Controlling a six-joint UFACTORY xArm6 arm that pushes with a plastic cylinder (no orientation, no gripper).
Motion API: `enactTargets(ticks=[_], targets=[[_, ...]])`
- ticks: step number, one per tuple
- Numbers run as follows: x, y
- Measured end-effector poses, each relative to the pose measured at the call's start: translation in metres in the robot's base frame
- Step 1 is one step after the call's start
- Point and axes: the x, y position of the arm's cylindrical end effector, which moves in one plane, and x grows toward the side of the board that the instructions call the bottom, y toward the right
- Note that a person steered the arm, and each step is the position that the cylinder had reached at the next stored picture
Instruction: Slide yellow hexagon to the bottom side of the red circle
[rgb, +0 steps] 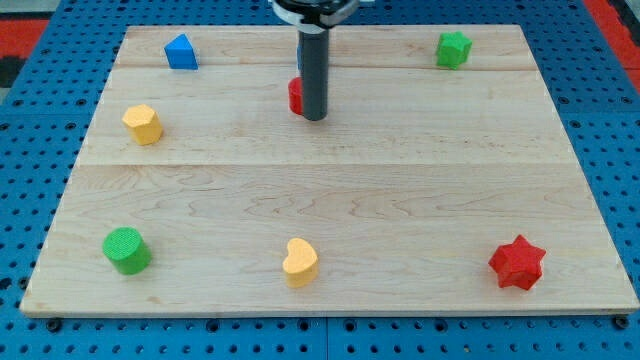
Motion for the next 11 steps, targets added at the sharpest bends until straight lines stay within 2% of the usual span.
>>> enactTargets(ticks=[1, 2, 3, 4, 5, 7, 9, 10, 11], targets=[[0.027, -0.004], [0.098, -0.088], [0.108, -0.218], [0.059, -0.276], [0.026, -0.281], [0.013, -0.064], [0.068, -0.103], [0.093, -0.020], [0.095, 0.131]])
